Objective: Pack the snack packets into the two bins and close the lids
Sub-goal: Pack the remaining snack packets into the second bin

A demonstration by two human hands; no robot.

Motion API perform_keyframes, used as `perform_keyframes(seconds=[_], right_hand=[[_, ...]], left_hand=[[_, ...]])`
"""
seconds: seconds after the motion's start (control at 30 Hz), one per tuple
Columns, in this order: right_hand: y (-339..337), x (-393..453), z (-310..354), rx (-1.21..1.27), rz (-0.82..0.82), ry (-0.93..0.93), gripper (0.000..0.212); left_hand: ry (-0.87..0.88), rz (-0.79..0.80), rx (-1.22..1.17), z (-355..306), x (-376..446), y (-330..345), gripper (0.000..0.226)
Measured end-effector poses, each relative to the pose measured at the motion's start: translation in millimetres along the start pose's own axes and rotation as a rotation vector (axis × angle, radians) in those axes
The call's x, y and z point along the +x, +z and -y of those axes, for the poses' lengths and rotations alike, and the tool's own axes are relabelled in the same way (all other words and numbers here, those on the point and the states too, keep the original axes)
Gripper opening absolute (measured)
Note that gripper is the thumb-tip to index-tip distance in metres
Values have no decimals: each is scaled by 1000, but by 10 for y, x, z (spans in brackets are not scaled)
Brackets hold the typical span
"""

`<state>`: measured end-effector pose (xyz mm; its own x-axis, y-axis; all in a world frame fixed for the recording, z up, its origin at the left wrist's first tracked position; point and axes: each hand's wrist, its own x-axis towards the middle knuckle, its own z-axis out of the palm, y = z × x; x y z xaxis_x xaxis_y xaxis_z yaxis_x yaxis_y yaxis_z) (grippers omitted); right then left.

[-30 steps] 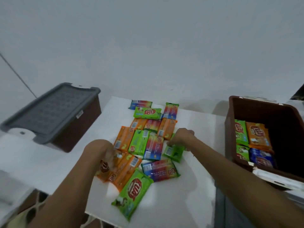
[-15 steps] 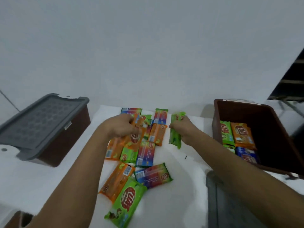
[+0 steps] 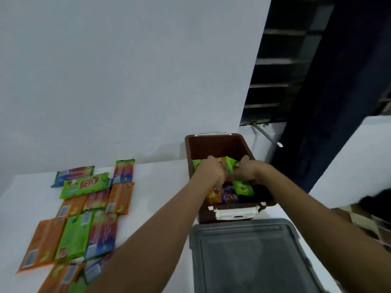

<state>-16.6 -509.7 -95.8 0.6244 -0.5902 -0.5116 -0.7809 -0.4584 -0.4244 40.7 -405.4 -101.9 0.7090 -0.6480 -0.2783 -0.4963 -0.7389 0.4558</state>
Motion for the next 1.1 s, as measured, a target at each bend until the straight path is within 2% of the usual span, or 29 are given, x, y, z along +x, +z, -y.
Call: perform_keyframes(seconds=[0.03, 0.07, 0.17, 0.23, 0.3, 0.37, 0.47, 0.53, 0.6, 0.63, 0.67, 0.73, 0.8, 0.87, 0.97, 1.1], right_hand=[[62, 7, 41, -128, -6, 7, 100], [121, 10, 59, -243, -13, 7, 99], [285, -32, 92, -508, 27, -41, 68], [351, -43, 28, -592, 71, -39, 61], [410, 10, -33, -568, 100, 6, 73], [432, 57, -47, -471, 58, 53, 76], [454, -26, 76, -405, -54, 34, 56], [490, -187, 289, -504, -299, -188, 33], [636, -387, 673, -546, -461, -523, 22], [734, -515, 876, -499, -442, -670, 20], [907, -633, 1098, -445, -338, -807, 16], [1282, -817, 1398, -461, -43, -1013, 14], [1758, -909, 1541, -664, 210, -1118, 22], [2127, -964, 1543, -892, 316, -1147, 43], [2438, -985, 1455, -1011, 342, -1183, 62], [2564, -1051, 1431, -1014, 344, -1117, 84]], left_hand=[[4, 65, 64, -16, 49, 91, 42], [3, 120, 146, -18, 70, 156, 37], [-37, 207, 325, 69, 155, 353, 43], [-19, 96, 440, 88, 93, 451, 46], [12, -49, 471, 90, 1, 483, 43], [117, -128, 414, 70, -113, 391, 34], [212, -345, 300, 286, -307, 124, 24], [152, -441, 200, 636, -480, -79, 20], [-25, -381, 139, 1130, -708, -278, 20], [-121, -304, 164, 1383, -817, -376, 19], [-220, -209, 211, 1689, -959, -451, 15], [-384, -24, 322, 2139, -1247, -538, 18], [-537, 131, 342, 2452, -1584, -549, 32], [-649, 242, 272, 2654, -1891, -499, 52], [-726, 246, 135, 2868, -2127, -299, 69], [-676, 95, 32, 3042, -2218, -116, 60]])
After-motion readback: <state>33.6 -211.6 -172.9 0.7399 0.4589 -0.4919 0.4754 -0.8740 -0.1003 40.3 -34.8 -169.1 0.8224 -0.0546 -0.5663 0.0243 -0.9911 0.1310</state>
